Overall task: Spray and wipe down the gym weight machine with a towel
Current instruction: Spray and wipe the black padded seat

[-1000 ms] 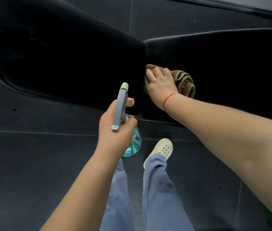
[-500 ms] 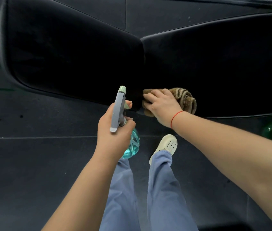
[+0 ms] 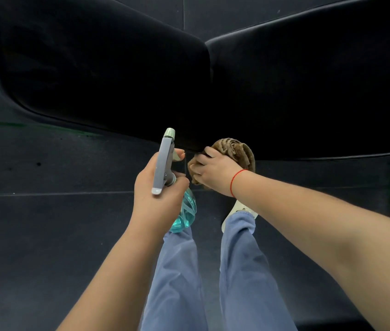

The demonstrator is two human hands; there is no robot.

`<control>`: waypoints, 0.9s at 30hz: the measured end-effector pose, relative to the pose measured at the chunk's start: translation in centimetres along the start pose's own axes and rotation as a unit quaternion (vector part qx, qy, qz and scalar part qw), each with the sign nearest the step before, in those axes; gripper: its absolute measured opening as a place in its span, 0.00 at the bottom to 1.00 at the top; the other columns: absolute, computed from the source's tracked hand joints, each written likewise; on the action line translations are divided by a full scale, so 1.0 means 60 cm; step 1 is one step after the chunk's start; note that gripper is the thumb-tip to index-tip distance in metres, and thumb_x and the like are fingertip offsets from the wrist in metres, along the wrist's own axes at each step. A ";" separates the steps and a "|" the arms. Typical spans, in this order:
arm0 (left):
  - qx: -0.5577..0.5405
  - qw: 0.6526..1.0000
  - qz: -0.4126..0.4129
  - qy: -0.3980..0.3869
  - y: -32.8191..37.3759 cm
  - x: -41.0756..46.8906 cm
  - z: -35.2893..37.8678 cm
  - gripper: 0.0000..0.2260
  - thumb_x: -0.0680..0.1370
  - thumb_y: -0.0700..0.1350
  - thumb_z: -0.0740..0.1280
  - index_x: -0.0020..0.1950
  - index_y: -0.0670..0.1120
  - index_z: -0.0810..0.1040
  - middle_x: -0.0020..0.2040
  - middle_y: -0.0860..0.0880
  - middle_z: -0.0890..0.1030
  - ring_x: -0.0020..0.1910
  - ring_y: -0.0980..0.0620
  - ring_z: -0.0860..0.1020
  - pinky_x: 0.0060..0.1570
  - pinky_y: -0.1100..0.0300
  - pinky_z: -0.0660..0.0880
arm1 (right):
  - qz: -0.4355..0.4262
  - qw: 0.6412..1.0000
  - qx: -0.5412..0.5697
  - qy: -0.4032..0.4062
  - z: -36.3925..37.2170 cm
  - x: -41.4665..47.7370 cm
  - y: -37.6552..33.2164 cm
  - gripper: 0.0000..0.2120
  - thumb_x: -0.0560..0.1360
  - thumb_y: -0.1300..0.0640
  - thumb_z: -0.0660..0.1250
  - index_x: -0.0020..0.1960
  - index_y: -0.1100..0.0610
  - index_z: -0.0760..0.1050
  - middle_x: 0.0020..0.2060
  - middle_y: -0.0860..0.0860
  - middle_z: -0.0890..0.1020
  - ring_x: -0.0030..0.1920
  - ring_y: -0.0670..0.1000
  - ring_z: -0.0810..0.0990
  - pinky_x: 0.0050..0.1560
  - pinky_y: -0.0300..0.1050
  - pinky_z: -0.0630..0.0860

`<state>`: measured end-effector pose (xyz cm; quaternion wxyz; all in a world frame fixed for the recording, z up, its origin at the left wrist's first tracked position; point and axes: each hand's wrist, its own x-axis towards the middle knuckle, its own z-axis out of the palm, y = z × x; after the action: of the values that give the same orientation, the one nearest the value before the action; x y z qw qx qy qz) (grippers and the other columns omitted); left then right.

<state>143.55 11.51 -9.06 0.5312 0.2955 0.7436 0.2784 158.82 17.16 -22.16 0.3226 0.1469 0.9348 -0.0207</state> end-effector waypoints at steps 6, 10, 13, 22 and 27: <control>-0.006 1.000 -0.007 0.007 0.011 -0.004 0.016 0.17 0.76 0.32 0.68 0.58 0.52 0.80 0.37 0.54 0.76 0.39 0.56 0.77 0.39 0.66 0.75 | 0.034 0.996 0.019 -0.079 -0.016 -0.038 0.013 0.20 0.77 0.48 0.71 0.68 0.47 0.76 0.70 0.49 0.72 0.72 0.59 0.63 0.70 0.61 0.61; -0.019 1.000 -0.005 0.012 0.032 -0.004 0.037 0.17 0.76 0.32 0.68 0.59 0.51 0.80 0.41 0.51 0.78 0.38 0.57 0.78 0.38 0.71 0.76 | 0.074 0.992 0.082 -0.065 -0.033 -0.102 0.051 0.17 0.78 0.52 0.68 0.66 0.48 0.77 0.63 0.48 0.75 0.65 0.57 0.67 0.63 0.55 0.64; -0.027 1.000 -0.004 0.009 0.048 -0.004 0.054 0.17 0.76 0.32 0.69 0.59 0.51 0.80 0.38 0.55 0.76 0.35 0.64 0.76 0.40 0.67 0.75 | 0.142 0.977 0.159 0.001 -0.045 -0.151 0.085 0.19 0.76 0.56 0.66 0.65 0.46 0.75 0.60 0.48 0.76 0.60 0.57 0.70 0.54 0.52 0.64; -0.018 1.000 -0.007 0.007 0.073 0.000 0.100 0.17 0.76 0.32 0.69 0.60 0.51 0.80 0.42 0.53 0.78 0.42 0.52 0.79 0.43 0.65 0.74 | 0.467 0.851 0.190 0.147 -0.004 -0.195 0.210 0.33 0.71 0.59 0.70 0.74 0.44 0.69 0.74 0.54 0.68 0.69 0.63 0.67 0.62 0.63 0.64; -0.002 1.000 0.000 0.003 0.076 0.005 0.115 0.18 0.76 0.32 0.69 0.60 0.52 0.80 0.42 0.47 0.78 0.41 0.49 0.77 0.42 0.61 0.74 | 0.425 0.874 0.195 0.135 0.023 -0.151 0.163 0.30 0.77 0.56 0.64 0.77 0.42 0.65 0.78 0.52 0.62 0.72 0.63 0.63 0.67 0.65 0.60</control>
<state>150.70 15.49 -7.86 0.5296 0.2932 0.7447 0.2810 169.21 23.95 -17.18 0.1362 0.5914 0.7936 -0.0437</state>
